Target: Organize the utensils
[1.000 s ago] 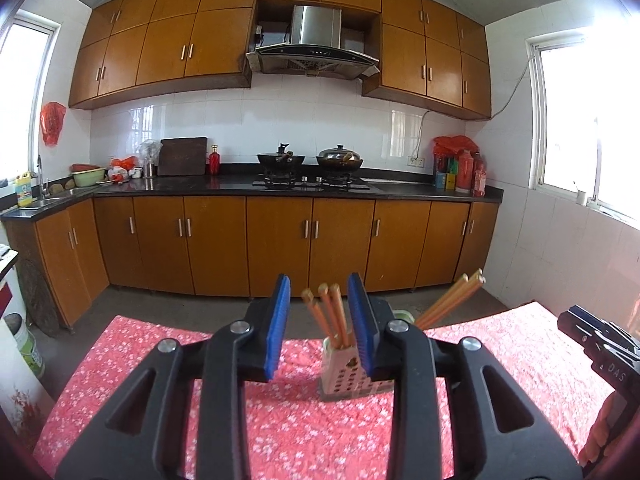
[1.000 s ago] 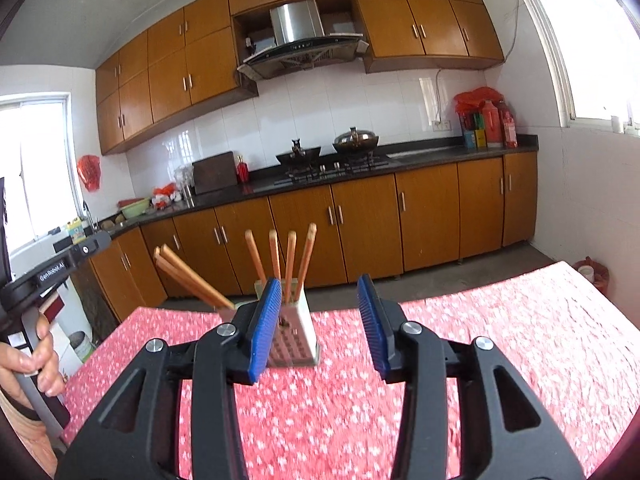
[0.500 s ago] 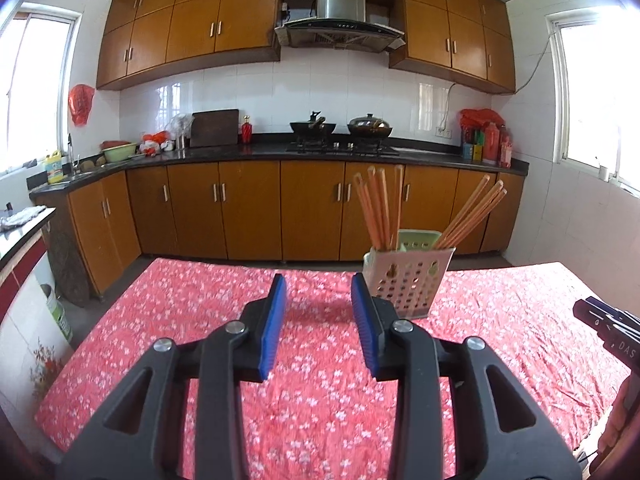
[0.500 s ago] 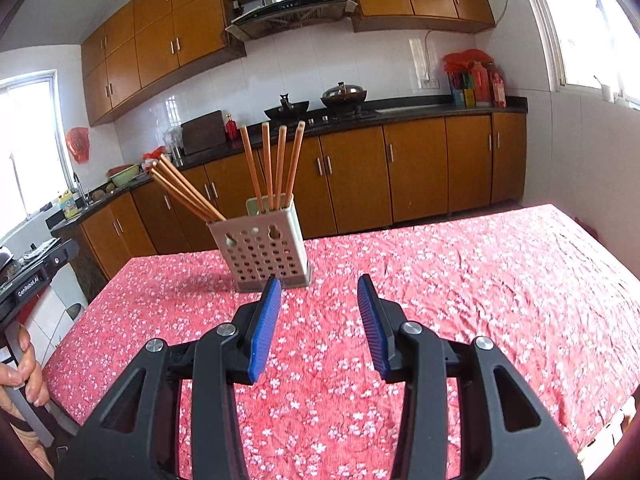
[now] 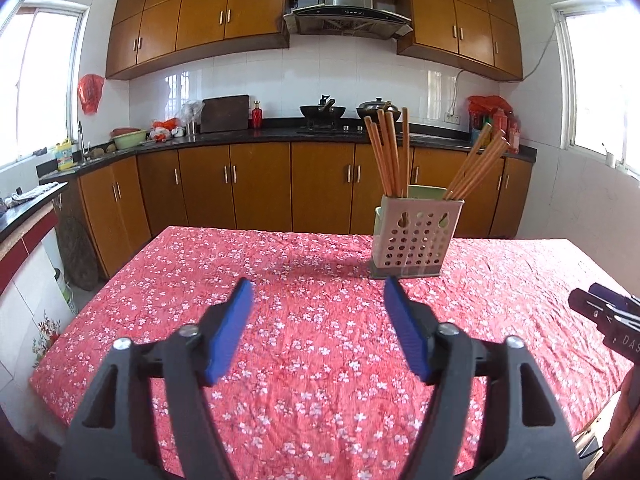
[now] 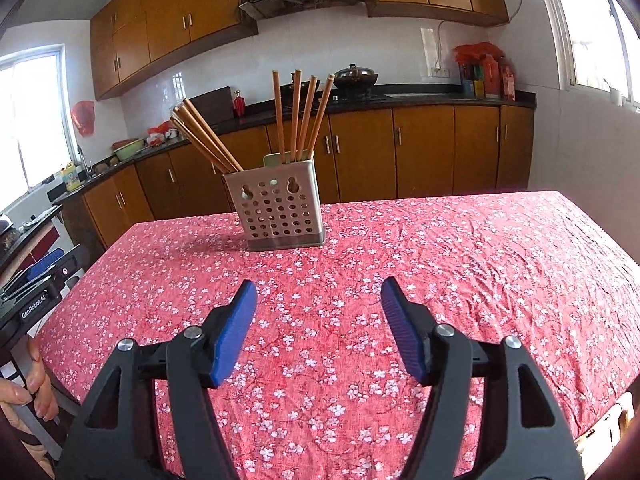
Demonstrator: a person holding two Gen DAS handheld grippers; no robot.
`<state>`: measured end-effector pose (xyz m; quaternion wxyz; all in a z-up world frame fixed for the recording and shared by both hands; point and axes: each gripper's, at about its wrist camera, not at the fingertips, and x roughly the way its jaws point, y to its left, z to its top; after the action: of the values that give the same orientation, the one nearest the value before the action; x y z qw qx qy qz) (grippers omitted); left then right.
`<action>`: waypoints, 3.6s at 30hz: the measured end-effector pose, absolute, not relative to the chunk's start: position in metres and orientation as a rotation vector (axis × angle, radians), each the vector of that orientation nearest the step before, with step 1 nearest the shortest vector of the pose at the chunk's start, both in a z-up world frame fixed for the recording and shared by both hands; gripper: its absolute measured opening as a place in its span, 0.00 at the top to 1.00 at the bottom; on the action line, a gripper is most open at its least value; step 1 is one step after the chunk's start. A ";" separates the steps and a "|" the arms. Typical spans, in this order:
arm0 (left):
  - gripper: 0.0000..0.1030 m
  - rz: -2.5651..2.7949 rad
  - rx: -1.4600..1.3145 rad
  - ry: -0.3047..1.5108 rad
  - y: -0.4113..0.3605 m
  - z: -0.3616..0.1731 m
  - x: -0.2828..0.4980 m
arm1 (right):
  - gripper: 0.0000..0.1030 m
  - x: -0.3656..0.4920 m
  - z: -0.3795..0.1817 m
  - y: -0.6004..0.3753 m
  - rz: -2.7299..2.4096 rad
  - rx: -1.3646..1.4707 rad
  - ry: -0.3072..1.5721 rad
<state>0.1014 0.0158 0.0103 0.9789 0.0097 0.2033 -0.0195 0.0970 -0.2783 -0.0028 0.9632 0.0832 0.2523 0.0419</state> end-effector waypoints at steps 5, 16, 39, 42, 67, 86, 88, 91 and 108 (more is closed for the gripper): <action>0.06 -0.044 0.051 0.349 0.010 0.008 0.081 | 0.12 0.086 -0.005 -0.262 0.084 0.118 0.481; 0.04 -0.039 0.054 0.348 0.011 -0.002 0.071 | 0.02 0.067 -0.011 -0.245 0.014 0.058 0.394; 0.04 -0.025 0.058 0.354 0.012 -0.010 0.071 | 0.02 0.068 -0.017 -0.245 -0.008 0.064 0.413; 0.04 -0.029 0.055 0.352 0.011 -0.010 0.071 | 0.02 0.068 -0.016 -0.246 -0.009 0.064 0.412; 0.04 -0.038 0.058 0.353 0.009 -0.011 0.072 | 0.02 0.068 -0.014 -0.244 -0.013 0.071 0.414; 0.04 -0.038 0.058 0.353 0.009 -0.011 0.072 | 0.02 0.069 -0.014 -0.244 -0.014 0.076 0.417; 0.04 -0.038 0.057 0.353 0.009 -0.011 0.072 | 0.02 0.069 -0.015 -0.243 -0.016 0.077 0.417; 0.04 -0.039 0.058 0.353 0.009 -0.011 0.072 | 0.02 0.069 -0.015 -0.243 -0.016 0.076 0.417; 0.04 -0.039 0.057 0.352 0.009 -0.010 0.072 | 0.02 0.070 -0.015 -0.243 -0.018 0.079 0.419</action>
<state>0.0723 0.0090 -0.0104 0.9839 0.0284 0.1752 -0.0193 0.0699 -0.2426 -0.0149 0.9773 0.0391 0.2081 -0.0087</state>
